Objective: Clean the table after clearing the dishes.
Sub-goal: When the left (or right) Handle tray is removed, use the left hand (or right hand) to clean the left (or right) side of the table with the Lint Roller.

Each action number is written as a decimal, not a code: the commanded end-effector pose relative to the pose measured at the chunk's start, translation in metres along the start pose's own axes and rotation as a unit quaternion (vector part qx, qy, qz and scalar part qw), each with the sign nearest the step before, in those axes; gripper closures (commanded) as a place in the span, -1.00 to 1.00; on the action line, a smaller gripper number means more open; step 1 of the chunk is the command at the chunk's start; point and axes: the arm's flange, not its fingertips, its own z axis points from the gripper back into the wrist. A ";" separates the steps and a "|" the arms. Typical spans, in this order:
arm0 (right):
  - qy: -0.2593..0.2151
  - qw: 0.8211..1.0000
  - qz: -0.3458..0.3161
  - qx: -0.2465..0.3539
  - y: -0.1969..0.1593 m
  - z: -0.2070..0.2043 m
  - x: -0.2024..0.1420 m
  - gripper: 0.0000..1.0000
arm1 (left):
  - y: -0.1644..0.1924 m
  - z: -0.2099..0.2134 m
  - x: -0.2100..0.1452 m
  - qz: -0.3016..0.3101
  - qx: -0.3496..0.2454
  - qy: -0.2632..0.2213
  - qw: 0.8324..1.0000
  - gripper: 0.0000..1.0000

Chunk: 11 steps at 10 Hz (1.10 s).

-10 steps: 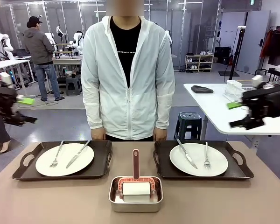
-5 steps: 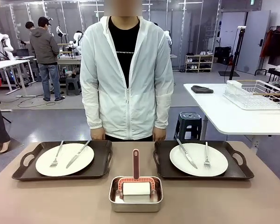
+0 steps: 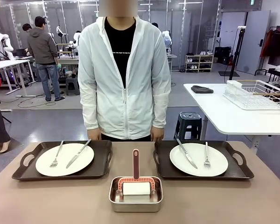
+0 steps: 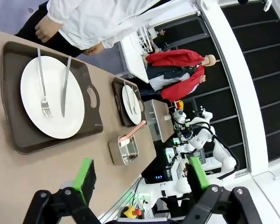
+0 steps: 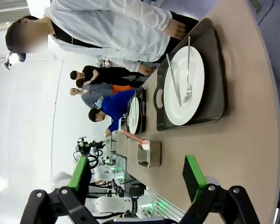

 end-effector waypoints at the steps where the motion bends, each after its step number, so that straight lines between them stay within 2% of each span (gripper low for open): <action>1: 0.009 1.000 0.010 0.003 0.013 -0.008 0.001 -1.00 | 0.000 -0.005 0.001 -0.001 -0.003 0.006 1.000 -1.00; 11: 0.009 1.000 0.010 0.003 0.013 -0.008 0.001 -1.00 | 0.000 -0.005 0.001 -0.001 -0.003 0.006 1.000 -1.00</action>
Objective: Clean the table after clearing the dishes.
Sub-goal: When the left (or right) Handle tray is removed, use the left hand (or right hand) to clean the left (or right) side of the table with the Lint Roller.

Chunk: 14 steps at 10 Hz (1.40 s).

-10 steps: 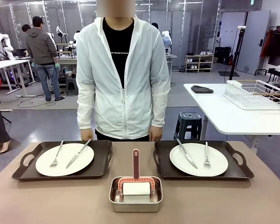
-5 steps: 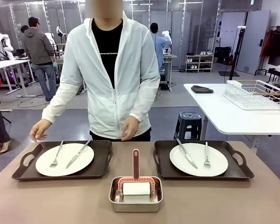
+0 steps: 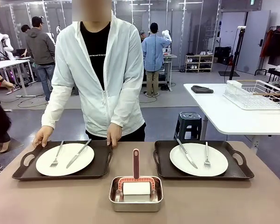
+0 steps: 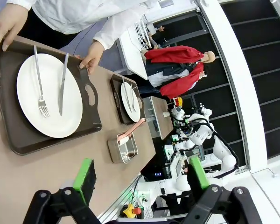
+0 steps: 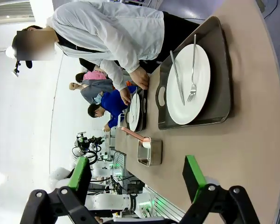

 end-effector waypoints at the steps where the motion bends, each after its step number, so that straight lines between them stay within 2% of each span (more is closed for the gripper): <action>1: -0.002 1.000 0.000 0.003 0.005 0.001 -0.002 -1.00 | -0.001 0.002 -0.001 0.000 0.000 -0.001 1.000 -1.00; 14: -0.002 1.000 0.000 0.003 0.005 0.001 -0.002 -1.00 | -0.001 0.002 -0.001 0.000 0.000 -0.001 1.000 -1.00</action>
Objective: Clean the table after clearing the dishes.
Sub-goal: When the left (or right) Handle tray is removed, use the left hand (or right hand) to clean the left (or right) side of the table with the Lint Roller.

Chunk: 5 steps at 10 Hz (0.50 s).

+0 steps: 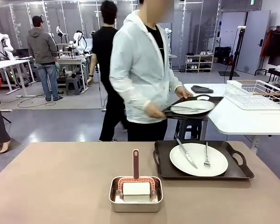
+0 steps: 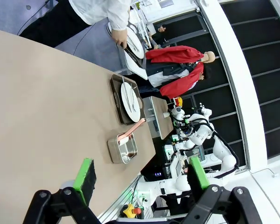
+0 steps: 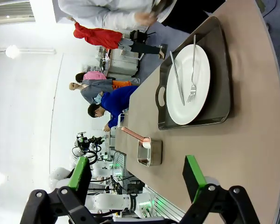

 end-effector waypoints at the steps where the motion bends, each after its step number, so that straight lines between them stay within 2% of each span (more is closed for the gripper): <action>1: -0.002 1.000 0.000 0.003 0.005 0.001 -0.002 -1.00 | -0.001 0.002 -0.001 0.000 0.000 -0.001 1.000 -1.00; 4: -0.002 1.000 0.000 0.003 0.005 0.001 -0.002 -1.00 | 0.000 0.000 0.000 0.000 0.000 0.000 1.000 -1.00; 5: -0.002 1.000 0.000 0.003 0.005 0.001 -0.002 -1.00 | -0.016 -0.020 0.008 -0.067 0.041 0.050 0.996 -1.00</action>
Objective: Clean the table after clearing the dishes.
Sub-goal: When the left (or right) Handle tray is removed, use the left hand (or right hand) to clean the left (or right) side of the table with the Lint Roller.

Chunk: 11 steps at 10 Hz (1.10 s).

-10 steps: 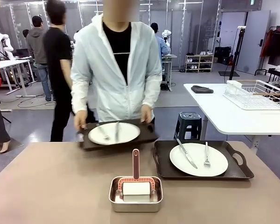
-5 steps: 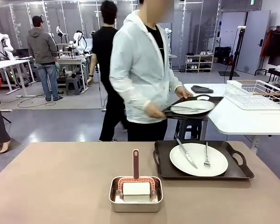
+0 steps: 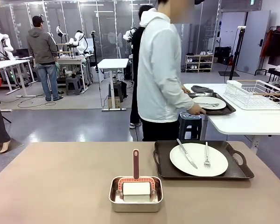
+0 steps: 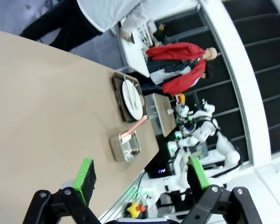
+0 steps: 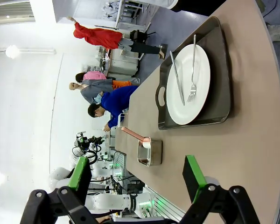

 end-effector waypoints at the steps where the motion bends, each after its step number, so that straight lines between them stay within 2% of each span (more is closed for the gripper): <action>1: -0.002 1.000 0.000 0.003 0.005 0.001 -0.002 -1.00 | -0.029 -0.043 0.017 -0.103 0.054 0.081 0.990 -1.00; 3: -0.002 1.000 0.000 0.003 0.005 0.001 -0.002 -1.00 | -0.066 -0.115 0.033 -0.186 0.093 0.184 0.961 -1.00; 4: -0.002 1.000 0.000 0.003 0.005 0.001 -0.002 -1.00 | -0.086 -0.153 0.038 -0.227 0.112 0.229 0.940 -1.00; 5: -0.002 1.000 0.000 0.003 0.005 0.001 -0.002 -1.00 | -0.107 -0.194 0.041 -0.278 0.132 0.276 0.911 -1.00; 7: -0.002 1.000 0.000 0.003 0.005 0.001 -0.002 -1.00 | -0.144 -0.287 0.030 -0.374 0.159 0.381 0.831 -1.00; 9: -0.002 1.000 0.000 0.003 0.005 0.001 -0.002 -1.00 | -0.161 -0.366 0.006 -0.439 0.182 0.458 0.751 -1.00; 10: -0.002 1.000 0.000 0.003 0.005 0.001 -0.002 -1.00 | -0.164 -0.401 -0.006 -0.464 0.181 0.484 0.720 -1.00; 11: -0.002 1.000 0.000 0.003 0.005 0.001 -0.002 -1.00 | -0.166 -0.427 -0.018 -0.480 0.171 0.508 0.695 -1.00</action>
